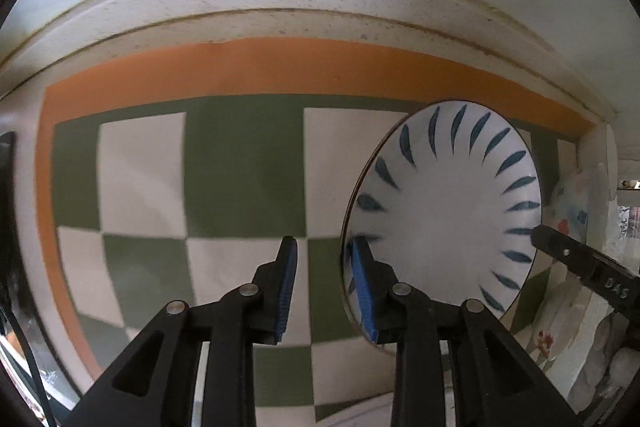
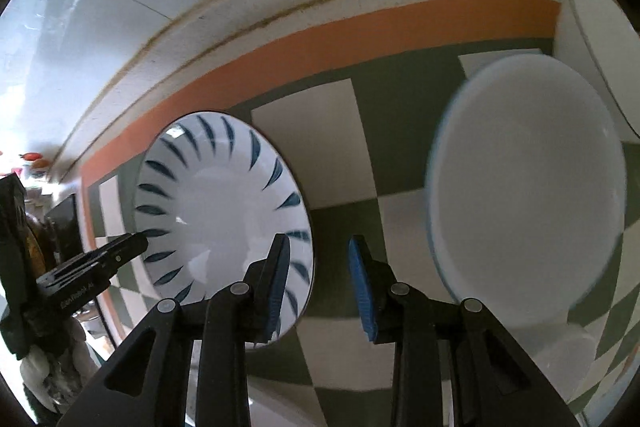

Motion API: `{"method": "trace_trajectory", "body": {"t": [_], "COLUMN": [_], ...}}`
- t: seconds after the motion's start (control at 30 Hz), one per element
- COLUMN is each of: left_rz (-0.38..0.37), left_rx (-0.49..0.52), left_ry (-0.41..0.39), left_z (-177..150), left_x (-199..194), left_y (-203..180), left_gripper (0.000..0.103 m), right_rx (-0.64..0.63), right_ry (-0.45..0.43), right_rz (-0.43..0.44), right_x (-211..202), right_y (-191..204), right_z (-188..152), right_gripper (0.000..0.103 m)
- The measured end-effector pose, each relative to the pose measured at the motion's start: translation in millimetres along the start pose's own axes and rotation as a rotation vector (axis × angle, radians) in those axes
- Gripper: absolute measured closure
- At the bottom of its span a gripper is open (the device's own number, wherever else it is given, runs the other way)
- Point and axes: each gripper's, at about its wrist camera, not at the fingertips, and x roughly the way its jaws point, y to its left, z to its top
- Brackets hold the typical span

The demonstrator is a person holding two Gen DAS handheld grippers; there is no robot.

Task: Organize plates and bowls

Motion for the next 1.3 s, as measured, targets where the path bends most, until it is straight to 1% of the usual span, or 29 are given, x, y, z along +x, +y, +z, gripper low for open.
{"method": "trace_trajectory", "body": {"t": [0.07, 0.1, 0.13, 0.17, 0.2, 0.27, 0.43, 0.53, 0.67, 0.73, 0.87, 1.0, 1.1, 1.3], "left_rz": [-0.009, -0.01, -0.015, -0.019, -0.019, 0.003, 0.01, 0.021, 0.006, 0.015, 0.026, 0.011, 0.003, 0.016], "left_rx": [0.014, 0.025, 0.036, 0.045, 0.055, 0.066, 0.063, 0.067, 0.058, 0.065, 0.076, 0.067, 0.054, 0.047], "left_ry": [0.003, 0.002, 0.0, -0.002, -0.002, -0.008, -0.013, -0.028, -0.042, -0.052, -0.075, -0.084, -0.095, -0.115], "left_z": [3.7, 4.7, 5.2, 4.9, 4.9, 4.1, -1.9, -4.1, -7.0, -13.0, -30.7, -57.2, -91.5, -139.6], "left_x": [3.6, 4.4, 4.9, 4.7, 5.0, 4.2, 0.4, -3.1, -18.9, -29.2, -48.3, -66.9, -73.9, -84.7], "left_y": [-2.5, -4.4, -6.6, -8.3, -10.8, -14.7, -15.8, -20.8, -23.1, -23.2, -26.3, -22.8, -16.8, -15.8], "left_gripper": [0.079, 0.082, 0.084, 0.088, 0.091, 0.091, 0.091, 0.091, 0.091, 0.091, 0.091, 0.091, 0.091, 0.091], "right_rx": [-0.018, -0.024, -0.026, -0.027, -0.031, -0.034, -0.05, -0.059, -0.063, -0.065, -0.084, -0.103, -0.121, -0.157], "right_ry": [-0.003, 0.003, 0.011, 0.019, 0.019, 0.013, 0.012, 0.01, 0.001, -0.006, -0.023, -0.031, -0.018, 0.005], "right_rz": [-0.012, -0.014, -0.011, -0.016, -0.032, -0.031, -0.035, -0.029, -0.011, 0.003, 0.023, 0.044, 0.065, 0.086], "right_x": [4.1, 6.8, 9.1, 12.3, 14.8, 16.3, 16.6, 16.9, 10.5, 2.4, -18.2, -38.6, -44.8, -54.3], "right_y": [6.4, 9.5, 10.8, 12.0, 13.4, 15.0, 15.7, 18.5, 21.2, 22.2, 26.5, 28.5, 32.9, 29.4], "right_z": [4.6, 6.6, 7.5, 8.6, 9.5, 10.2, 6.6, 2.0, -7.5, -14.4, -31.8, -56.2, -80.2, -133.4], "right_gripper": [0.082, 0.083, 0.089, 0.092, 0.092, 0.092, 0.093, 0.093, 0.093, 0.093, 0.094, 0.094, 0.095, 0.095]}}
